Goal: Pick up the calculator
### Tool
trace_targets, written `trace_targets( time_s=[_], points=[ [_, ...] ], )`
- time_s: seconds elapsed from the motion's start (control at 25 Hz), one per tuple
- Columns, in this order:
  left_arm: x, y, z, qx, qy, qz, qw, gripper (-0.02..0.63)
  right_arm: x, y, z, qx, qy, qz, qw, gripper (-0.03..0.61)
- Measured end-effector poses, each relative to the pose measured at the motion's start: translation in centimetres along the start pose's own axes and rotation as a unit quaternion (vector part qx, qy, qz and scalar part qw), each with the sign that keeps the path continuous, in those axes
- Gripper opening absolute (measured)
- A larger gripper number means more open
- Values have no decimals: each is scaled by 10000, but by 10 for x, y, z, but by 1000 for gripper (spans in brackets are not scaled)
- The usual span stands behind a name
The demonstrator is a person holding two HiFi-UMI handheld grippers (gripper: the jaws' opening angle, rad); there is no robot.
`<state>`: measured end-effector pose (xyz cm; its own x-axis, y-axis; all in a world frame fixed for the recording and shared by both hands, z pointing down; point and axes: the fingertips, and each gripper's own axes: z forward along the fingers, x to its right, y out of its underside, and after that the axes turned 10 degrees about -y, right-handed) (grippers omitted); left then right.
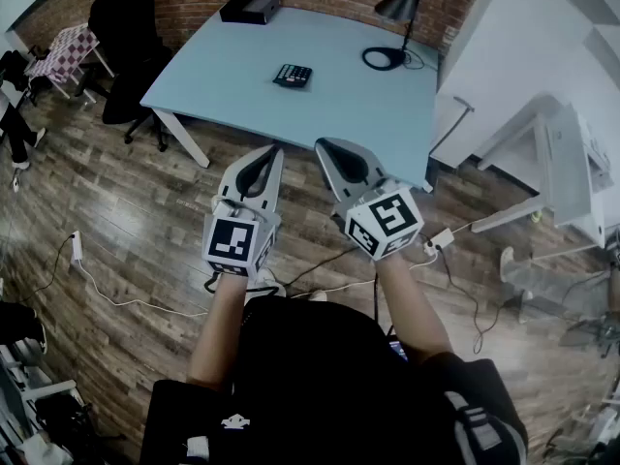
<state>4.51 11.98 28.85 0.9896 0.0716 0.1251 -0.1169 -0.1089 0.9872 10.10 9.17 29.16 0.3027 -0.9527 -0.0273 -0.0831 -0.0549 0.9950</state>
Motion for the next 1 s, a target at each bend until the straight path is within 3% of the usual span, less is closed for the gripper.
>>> trace_targets(
  time_s=[0.32,1.0],
  points=[
    [6,-2,-4,28,-59,-7,10000,3,-12,-2,-6,-20,-139,-317,9994,5],
    [-10,14,17,-57,-161,-77,9998,3,9,16,11,-186,-154,-205,9995,5]
  ],
)
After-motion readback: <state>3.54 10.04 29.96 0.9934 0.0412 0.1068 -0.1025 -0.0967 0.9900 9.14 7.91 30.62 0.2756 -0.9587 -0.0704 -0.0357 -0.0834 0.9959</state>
